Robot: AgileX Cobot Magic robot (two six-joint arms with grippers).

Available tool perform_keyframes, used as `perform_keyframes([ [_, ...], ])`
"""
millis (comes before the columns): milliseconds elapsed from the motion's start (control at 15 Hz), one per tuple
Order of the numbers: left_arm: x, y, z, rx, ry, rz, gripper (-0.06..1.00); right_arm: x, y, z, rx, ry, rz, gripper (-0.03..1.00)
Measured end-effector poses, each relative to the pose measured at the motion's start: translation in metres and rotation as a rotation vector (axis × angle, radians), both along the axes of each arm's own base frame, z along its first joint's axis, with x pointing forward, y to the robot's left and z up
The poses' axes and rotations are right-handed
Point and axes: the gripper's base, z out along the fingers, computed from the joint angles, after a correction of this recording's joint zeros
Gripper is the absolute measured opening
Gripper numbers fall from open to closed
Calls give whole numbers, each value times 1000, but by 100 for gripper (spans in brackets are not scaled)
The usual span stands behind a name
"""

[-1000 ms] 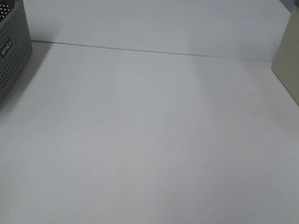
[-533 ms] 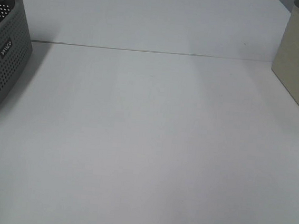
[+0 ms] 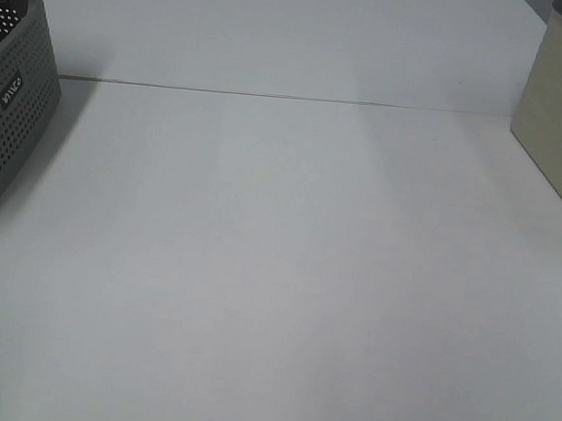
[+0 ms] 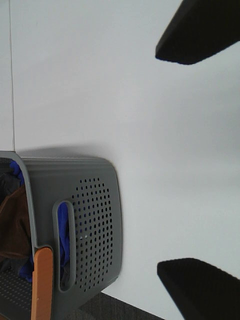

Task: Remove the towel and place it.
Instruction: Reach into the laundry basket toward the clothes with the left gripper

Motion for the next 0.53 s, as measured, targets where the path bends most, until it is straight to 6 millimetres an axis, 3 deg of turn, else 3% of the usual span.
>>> perform_keyframes([
  [533, 0, 0, 0, -5, 0, -3, 98, 0, 0, 0, 0, 0, 0, 79],
])
